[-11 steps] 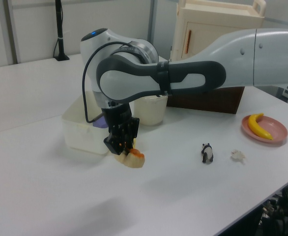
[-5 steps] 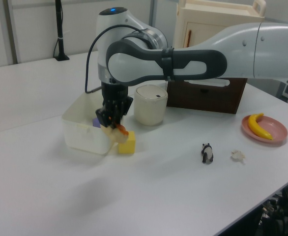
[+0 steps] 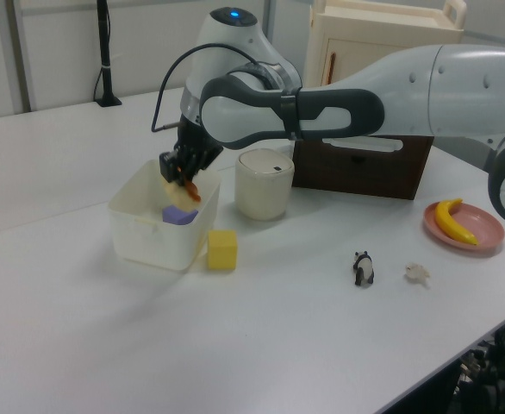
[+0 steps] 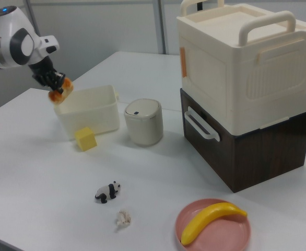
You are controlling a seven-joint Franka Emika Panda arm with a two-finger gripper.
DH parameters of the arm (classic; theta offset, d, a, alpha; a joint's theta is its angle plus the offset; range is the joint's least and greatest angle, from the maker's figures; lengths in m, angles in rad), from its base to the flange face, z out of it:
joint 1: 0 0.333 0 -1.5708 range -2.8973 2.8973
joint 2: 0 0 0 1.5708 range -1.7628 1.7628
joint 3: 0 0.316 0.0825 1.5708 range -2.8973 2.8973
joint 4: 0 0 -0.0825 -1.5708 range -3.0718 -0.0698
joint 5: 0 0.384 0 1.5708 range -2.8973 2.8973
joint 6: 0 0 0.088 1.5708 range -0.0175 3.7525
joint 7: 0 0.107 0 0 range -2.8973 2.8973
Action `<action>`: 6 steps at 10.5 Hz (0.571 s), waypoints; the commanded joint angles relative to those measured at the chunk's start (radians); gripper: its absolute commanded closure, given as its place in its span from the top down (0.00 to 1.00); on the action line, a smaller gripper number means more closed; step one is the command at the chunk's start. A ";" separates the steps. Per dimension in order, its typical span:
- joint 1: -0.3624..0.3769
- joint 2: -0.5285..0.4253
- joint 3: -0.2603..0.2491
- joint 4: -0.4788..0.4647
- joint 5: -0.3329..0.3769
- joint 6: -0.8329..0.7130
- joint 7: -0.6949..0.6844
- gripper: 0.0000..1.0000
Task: Put the bread in the basket
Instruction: 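Lower the bread roll into the basket and open the gripper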
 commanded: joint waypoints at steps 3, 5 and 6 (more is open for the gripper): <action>-0.065 0.021 -0.005 -0.005 -0.075 0.130 0.007 1.00; -0.122 -0.026 -0.004 -0.005 -0.084 -0.069 -0.005 1.00; -0.146 -0.051 -0.005 -0.008 -0.086 -0.145 -0.011 1.00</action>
